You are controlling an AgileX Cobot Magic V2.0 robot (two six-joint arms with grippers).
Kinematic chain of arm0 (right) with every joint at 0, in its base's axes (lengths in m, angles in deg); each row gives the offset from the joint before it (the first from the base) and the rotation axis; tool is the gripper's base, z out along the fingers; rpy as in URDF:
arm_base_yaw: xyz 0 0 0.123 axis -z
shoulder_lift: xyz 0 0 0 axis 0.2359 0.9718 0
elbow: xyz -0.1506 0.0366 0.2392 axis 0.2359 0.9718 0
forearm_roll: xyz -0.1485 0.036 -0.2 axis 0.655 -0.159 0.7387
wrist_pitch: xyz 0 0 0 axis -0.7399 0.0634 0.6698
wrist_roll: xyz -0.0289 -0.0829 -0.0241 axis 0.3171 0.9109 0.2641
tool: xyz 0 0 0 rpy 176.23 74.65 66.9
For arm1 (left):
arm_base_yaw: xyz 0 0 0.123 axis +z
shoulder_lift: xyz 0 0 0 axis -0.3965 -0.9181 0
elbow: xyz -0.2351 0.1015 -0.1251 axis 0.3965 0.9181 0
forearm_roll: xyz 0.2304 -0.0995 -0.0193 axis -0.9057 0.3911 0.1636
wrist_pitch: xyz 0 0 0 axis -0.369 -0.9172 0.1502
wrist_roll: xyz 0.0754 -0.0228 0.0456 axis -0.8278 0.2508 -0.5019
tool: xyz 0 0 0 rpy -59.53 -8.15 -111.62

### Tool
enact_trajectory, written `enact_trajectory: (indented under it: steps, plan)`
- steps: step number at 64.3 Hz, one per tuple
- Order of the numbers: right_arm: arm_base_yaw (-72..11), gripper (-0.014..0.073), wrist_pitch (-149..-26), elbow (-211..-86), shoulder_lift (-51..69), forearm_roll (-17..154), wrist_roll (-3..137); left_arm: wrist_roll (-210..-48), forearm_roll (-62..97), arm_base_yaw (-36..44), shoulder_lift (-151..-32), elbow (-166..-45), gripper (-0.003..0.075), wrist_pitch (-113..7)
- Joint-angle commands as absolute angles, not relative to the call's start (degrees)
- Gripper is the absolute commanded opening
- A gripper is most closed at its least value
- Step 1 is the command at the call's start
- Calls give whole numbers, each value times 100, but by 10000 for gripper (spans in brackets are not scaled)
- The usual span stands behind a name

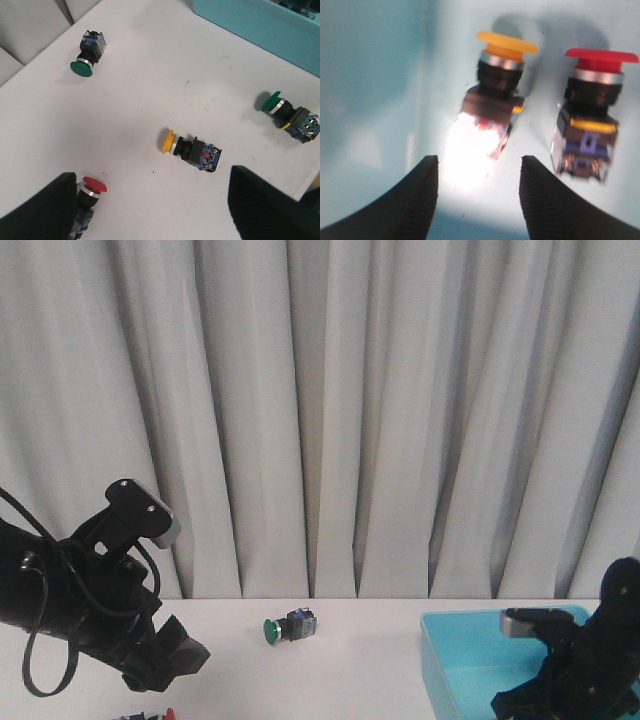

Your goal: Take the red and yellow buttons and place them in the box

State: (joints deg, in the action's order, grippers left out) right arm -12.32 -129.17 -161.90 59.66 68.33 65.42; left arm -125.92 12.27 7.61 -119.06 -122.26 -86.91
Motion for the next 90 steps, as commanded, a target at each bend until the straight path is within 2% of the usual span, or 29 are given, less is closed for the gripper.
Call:
enact_trajectory:
  steps: [1,20,35,56,78,90]
  plan:
    - [-1224,369,-13249,-16354,5233,6796,6507,-12549,1358,756,-11691,-12375,586,-8476]
    - [-1561,299,-13566,-16139,3537,7259,5997,-12545,1363,756,-11691,-12375,586,-8586]
    - [-2047,295,-12919,-14981,1990,8351,5030,-12543,1363,756,-11691,-12375,586,-8677]
    - [-2047,293,-12336,-13376,282,8318,4789,-12543,1357,756,-11691,-12375,586,-8832]
    - [-2047,293,-11964,-12860,-619,8351,4926,-11864,1281,756,-11523,-12375,586,-8766]
    - [-2047,293,-11971,-12860,-752,8351,4926,-10967,414,756,-10898,-11975,586,-8246]
